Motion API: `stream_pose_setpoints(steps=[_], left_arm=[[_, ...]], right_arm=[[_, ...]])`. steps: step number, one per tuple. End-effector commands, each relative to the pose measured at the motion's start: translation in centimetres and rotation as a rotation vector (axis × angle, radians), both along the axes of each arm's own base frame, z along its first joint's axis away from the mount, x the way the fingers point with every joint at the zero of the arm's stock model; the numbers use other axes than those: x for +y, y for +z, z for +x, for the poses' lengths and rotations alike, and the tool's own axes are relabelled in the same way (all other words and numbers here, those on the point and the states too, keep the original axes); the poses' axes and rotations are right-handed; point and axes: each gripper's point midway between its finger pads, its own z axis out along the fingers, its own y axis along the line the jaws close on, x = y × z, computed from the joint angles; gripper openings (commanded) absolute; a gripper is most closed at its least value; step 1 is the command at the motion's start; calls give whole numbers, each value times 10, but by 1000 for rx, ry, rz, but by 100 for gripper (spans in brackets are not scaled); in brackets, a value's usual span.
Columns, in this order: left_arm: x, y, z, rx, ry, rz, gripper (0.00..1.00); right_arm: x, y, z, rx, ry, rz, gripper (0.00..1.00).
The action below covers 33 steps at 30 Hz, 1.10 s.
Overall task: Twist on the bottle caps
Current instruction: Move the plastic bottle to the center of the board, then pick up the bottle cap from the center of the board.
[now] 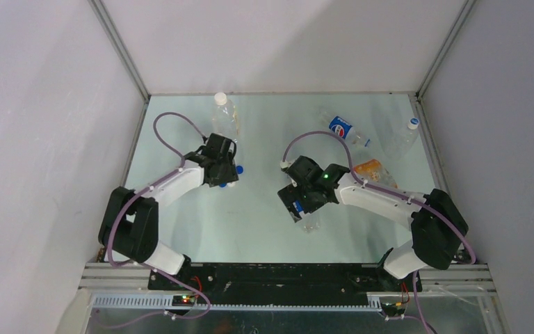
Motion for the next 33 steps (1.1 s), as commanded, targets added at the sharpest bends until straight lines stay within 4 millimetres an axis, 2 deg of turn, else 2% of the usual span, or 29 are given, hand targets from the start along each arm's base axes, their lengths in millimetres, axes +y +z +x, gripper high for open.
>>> stream_pose_setpoints(steps=[1,17,33], left_arm=[[-6,3,16,-37,87,-18,54],[-11,-29,26,31,112,1,47],[-2,-40,35,73,99,68,43]], right_arm=[[3,10,11,-71,-14,21,99],[-5,9,13,-84,-13,23,99],[-8,8,7,-74,-27,38,99]])
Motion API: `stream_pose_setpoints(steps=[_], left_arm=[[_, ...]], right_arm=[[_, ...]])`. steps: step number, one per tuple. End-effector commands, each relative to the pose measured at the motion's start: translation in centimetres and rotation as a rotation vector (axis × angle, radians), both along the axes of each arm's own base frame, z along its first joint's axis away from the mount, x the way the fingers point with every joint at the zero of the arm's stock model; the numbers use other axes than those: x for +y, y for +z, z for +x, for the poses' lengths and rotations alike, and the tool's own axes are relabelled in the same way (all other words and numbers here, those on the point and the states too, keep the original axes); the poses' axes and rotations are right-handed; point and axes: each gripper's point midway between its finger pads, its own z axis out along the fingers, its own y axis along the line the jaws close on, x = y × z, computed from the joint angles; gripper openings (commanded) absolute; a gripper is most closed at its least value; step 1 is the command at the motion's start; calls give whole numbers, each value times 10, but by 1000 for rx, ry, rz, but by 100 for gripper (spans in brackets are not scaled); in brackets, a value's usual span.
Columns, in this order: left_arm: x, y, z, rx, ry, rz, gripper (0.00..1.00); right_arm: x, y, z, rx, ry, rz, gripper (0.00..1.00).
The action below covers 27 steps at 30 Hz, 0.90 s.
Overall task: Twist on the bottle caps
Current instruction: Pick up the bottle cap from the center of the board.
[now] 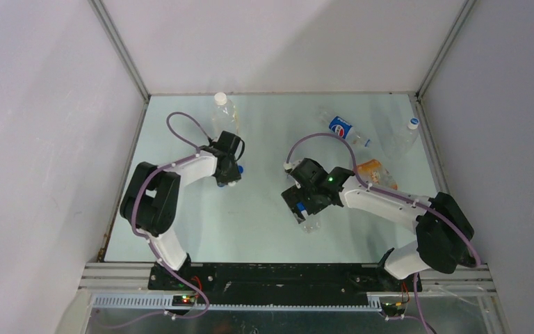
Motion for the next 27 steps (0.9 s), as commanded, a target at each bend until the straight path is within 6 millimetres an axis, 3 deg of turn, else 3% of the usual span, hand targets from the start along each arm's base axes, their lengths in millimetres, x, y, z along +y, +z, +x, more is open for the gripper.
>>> stream_pose_setpoints(steps=[1,10,14,19,25,27], left_arm=[[3,7,13,-26,-2,27,44],[7,3,15,-11,-5,25,42],[4,3,15,-8,-16,10,30],[1,8,8,-15,-37,-19,23],[-12,31,1,-85,-144,-98,3],[-19,43,-1,-129,-198,-137,1]], right_arm=[[3,12,5,-39,-21,45,99],[3,10,2,-38,-34,58,99],[4,13,3,-45,-36,66,99],[5,14,5,-51,-34,70,99],[11,15,7,-25,-71,104,99],[14,12,9,-6,-90,119,99]])
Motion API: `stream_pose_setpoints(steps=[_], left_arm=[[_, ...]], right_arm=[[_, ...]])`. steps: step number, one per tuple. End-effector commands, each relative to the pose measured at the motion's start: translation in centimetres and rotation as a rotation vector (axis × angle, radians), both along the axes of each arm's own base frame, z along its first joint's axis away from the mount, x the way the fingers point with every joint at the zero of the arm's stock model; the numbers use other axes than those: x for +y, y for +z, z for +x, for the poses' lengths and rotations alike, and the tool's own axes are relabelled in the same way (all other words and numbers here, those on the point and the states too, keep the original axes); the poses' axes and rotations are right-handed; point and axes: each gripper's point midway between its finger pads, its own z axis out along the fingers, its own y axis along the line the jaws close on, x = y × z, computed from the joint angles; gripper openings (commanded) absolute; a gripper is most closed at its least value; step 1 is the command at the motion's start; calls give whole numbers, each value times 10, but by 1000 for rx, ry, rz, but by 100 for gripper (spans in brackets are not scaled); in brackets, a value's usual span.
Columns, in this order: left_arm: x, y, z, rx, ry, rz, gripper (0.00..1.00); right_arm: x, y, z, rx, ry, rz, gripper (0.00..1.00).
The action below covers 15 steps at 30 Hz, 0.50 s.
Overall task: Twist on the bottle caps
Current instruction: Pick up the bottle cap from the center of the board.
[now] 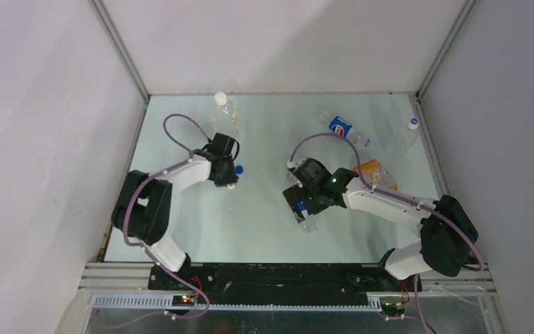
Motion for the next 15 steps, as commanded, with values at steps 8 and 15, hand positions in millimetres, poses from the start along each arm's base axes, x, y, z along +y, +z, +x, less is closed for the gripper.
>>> stream_pose_setpoints(steps=[8,15], left_arm=[[-33,102,-10,-335,-315,-194,1],[-36,131,-29,-418,-446,-221,2]], right_arm=[[27,2,28,50,-96,164,99],[22,-3,45,40,-134,112,99]])
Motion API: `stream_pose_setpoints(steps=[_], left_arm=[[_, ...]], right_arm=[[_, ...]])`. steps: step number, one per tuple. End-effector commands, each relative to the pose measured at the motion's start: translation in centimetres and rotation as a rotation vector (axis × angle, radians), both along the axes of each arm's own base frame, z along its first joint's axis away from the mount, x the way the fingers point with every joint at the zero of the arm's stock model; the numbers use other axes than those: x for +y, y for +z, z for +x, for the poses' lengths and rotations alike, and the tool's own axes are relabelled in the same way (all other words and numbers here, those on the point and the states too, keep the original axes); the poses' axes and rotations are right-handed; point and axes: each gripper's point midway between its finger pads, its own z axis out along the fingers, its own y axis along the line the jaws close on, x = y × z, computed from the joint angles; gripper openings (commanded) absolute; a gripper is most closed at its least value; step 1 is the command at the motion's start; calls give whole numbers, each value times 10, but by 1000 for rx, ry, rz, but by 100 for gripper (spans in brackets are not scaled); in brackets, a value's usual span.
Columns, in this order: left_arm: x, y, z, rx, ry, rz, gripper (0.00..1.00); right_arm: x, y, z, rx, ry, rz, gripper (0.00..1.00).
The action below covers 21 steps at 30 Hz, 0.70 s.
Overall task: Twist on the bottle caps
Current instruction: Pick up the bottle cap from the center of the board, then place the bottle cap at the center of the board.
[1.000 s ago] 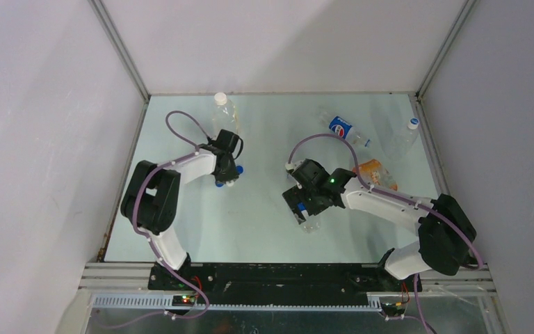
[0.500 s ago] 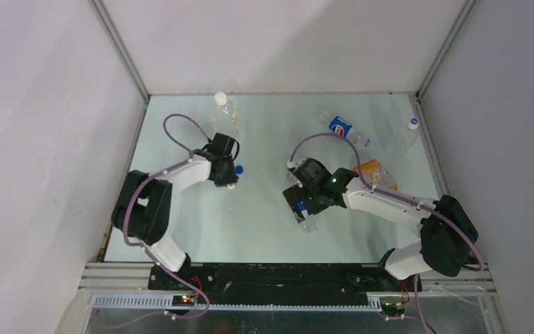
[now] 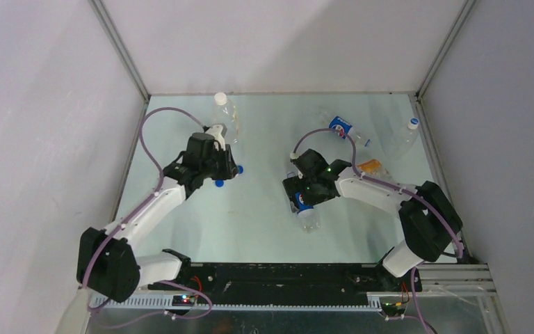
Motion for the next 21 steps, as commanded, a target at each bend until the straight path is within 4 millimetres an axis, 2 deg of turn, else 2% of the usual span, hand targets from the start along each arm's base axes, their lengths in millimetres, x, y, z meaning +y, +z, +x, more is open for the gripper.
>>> stream_pose_setpoints(steps=[1,6,8,11,16,17,18,19,20,21], left_arm=[[-10,21,-10,-82,-136,-17,2],[-37,38,-19,-86,-245,-50,4],[-44,33,-18,-71,-260,-13,4],[-51,7,-15,6,-269,67,5],[-80,-33,-5,80,-298,182,7],[-86,-33,0,74,-289,190,7],[-88,-48,2,111,-286,209,8],[-92,-49,6,115,-275,204,9],[-93,-60,9,138,-270,216,9],[-96,-63,11,141,-265,214,10]], right_arm=[[11,23,18,-56,-17,45,99],[-8,53,17,-150,-3,9,99],[-16,66,18,-191,1,6,99],[-24,77,17,-226,-7,19,99],[-36,70,10,-197,-38,6,99],[-39,68,7,-188,-48,2,99],[-40,70,6,-194,-53,10,99],[-42,69,3,-190,-65,14,99],[-44,71,1,-193,-68,21,99],[-46,69,-1,-187,-78,21,99]])
